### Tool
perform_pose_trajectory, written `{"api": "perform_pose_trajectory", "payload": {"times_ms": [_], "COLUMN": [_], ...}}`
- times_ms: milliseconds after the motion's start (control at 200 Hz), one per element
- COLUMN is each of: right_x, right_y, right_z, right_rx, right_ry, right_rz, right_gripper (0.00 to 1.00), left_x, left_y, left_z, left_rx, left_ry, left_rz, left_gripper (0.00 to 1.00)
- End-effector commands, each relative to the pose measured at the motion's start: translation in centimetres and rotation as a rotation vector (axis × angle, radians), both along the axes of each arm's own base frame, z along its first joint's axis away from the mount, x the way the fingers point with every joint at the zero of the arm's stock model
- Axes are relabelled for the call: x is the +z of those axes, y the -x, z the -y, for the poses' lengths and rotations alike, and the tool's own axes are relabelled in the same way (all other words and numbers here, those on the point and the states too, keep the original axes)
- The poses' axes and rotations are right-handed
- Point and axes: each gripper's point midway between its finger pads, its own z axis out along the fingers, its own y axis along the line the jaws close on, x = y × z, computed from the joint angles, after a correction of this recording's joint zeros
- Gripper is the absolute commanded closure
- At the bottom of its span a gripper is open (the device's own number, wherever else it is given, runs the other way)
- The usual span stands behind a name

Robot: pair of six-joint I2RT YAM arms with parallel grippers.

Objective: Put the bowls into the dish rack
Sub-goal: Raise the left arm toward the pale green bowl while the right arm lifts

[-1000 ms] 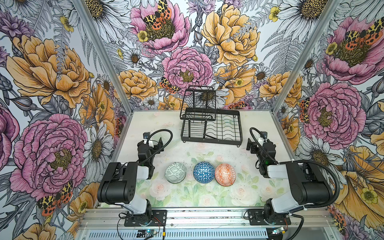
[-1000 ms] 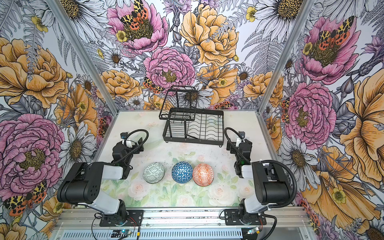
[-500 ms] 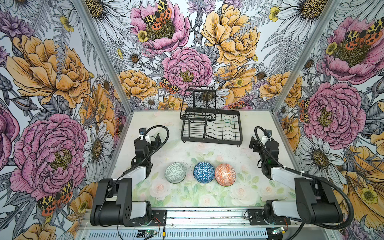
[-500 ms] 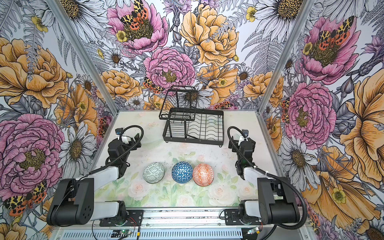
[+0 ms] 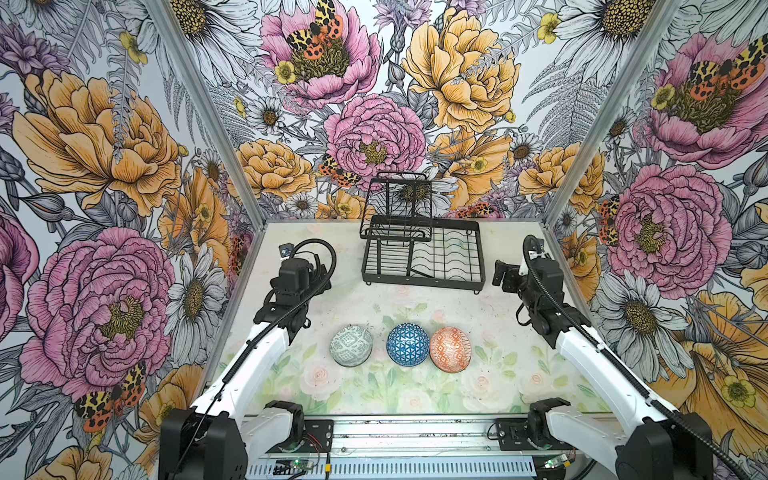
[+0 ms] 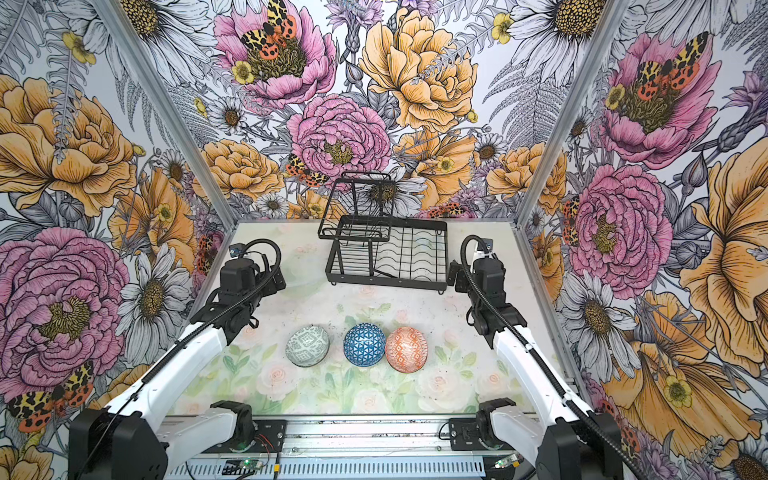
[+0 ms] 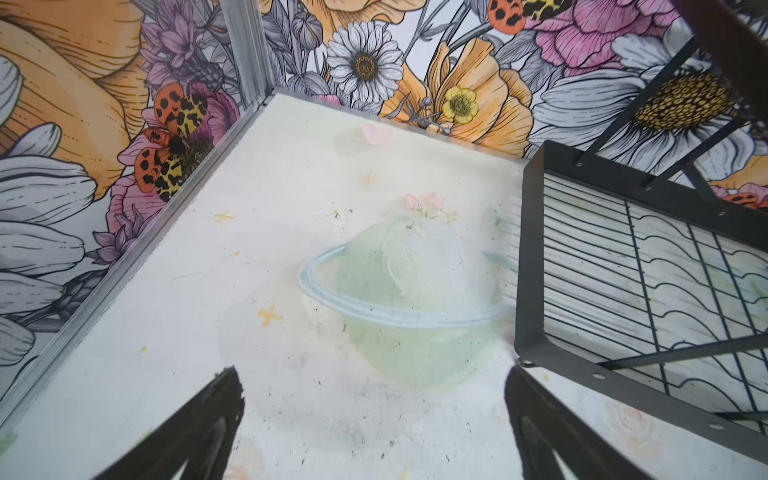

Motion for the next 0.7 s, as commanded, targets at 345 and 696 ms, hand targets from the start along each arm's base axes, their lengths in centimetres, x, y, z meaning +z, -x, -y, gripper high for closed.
{"api": "perform_pose_trajectory", "payload": {"times_ms": [345,696], "right_x": [-3.2,-4.0], "right_y": [4.8,4.1], "right_z": [-2.3,-2.6], "right_rx": [0.11,0.133], "right_ry": [-0.095,-0.062], "right_rz": [-0.266,-0.302], "right_gripper": [0.01,0.01], "left_x": [-3.8,-6.9], "left_y": [7.7,10.4], "left_z": [4.4,3.6], "left_rx": [-0.115,-0.036], "left_ry": [0.059,-0.103], "left_rz": [-0.332,-0.456], "left_gripper": [0.01,0.01]}}
